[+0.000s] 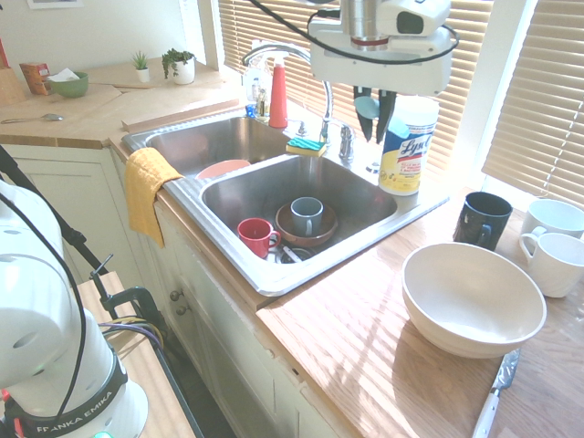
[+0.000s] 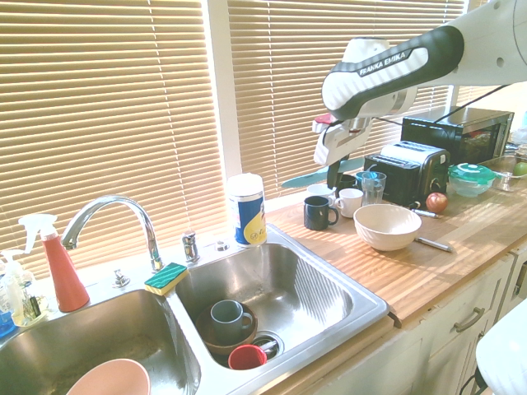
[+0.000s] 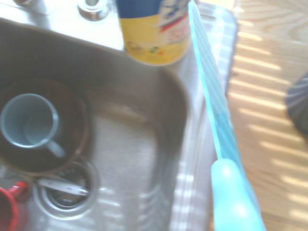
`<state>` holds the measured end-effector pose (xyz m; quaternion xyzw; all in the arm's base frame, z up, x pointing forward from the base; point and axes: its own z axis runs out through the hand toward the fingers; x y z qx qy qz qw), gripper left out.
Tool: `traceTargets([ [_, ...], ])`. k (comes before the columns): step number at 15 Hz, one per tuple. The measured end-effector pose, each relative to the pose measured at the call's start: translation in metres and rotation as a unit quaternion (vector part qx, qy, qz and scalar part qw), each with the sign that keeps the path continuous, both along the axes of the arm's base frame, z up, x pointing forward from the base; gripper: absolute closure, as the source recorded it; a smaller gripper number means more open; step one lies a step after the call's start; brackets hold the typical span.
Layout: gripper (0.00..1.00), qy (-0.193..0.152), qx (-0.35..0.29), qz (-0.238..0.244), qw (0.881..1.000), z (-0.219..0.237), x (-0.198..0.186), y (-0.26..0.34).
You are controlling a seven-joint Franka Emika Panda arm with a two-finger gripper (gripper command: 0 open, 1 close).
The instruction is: Put the knife into the sink
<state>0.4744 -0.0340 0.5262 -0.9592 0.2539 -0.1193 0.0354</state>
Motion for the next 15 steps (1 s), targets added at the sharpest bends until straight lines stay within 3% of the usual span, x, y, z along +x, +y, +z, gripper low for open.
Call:
traceTargets([
  [3,1.00,0.010,0.021,-0.029,0.999,-0.022,-0.007,0.049],
  [8,1.00,-0.027,0.043,-0.096,0.994,-0.087,-0.028,0.096],
  [15,1.00,0.000,0.052,-0.127,0.991,-0.187,-0.032,0.107],
])
